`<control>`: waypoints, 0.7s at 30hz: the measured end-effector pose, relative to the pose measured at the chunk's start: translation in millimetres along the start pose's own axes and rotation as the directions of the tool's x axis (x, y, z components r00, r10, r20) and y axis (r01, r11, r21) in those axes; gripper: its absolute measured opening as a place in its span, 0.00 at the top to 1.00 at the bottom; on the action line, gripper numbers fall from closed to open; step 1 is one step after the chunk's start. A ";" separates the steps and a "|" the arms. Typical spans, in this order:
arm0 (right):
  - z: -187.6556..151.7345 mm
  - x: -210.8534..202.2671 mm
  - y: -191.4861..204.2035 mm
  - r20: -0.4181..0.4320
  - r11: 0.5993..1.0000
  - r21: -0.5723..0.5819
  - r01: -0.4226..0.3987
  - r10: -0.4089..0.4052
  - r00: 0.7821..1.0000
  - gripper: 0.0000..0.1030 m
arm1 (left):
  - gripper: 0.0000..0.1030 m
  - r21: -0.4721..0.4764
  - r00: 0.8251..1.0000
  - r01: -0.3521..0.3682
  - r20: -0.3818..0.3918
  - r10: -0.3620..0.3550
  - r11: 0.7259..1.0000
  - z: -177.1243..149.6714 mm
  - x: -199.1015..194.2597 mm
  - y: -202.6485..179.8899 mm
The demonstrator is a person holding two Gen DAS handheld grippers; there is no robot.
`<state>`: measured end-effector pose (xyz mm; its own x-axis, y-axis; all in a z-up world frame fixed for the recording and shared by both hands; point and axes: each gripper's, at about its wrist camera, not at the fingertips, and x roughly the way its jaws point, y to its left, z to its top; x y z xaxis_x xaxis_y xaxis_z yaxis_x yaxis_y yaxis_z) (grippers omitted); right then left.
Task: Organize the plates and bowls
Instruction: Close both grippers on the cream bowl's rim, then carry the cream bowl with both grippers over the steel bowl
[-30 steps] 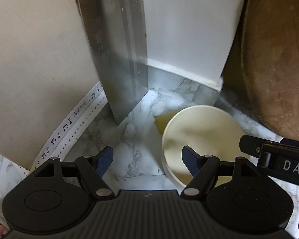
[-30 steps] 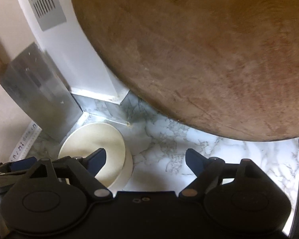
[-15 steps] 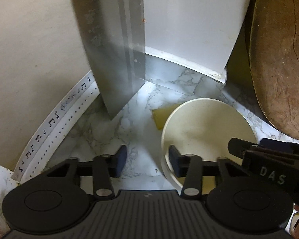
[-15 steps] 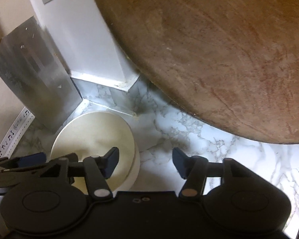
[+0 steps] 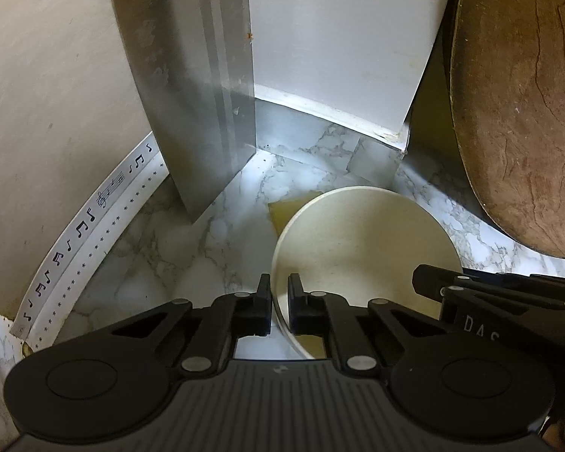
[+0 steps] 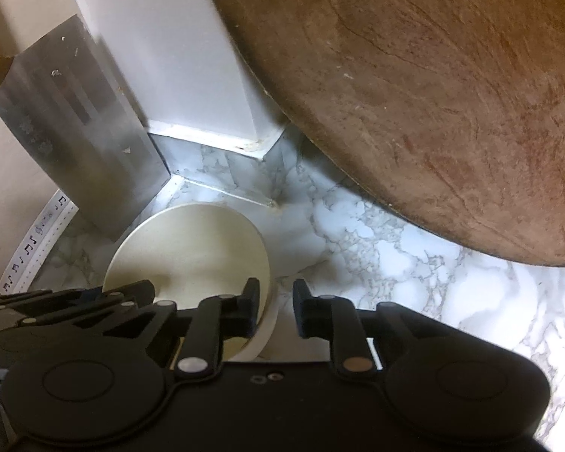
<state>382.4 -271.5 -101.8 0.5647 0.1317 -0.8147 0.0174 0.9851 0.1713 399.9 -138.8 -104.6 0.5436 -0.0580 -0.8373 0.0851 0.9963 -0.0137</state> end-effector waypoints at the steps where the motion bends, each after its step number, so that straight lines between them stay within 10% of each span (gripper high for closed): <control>1: -0.1 -0.3 0.7 -0.002 1.000 0.001 -0.002 0.002 1.000 0.87 | 0.93 -0.007 1.000 0.004 -0.005 -0.004 1.000 -1.1 -0.5 0.7; 21: -25.7 -59.2 25.2 0.020 0.999 -0.050 -0.008 0.009 1.000 0.91 | 0.93 0.010 0.998 0.056 -0.002 -0.056 0.998 -38.3 -64.7 14.5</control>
<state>328.2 -251.6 -63.5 0.5816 0.1387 -0.8016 -0.0288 0.9883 0.1501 334.0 -118.2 -71.6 0.5364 -0.1134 -0.8363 0.1240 0.9908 -0.0548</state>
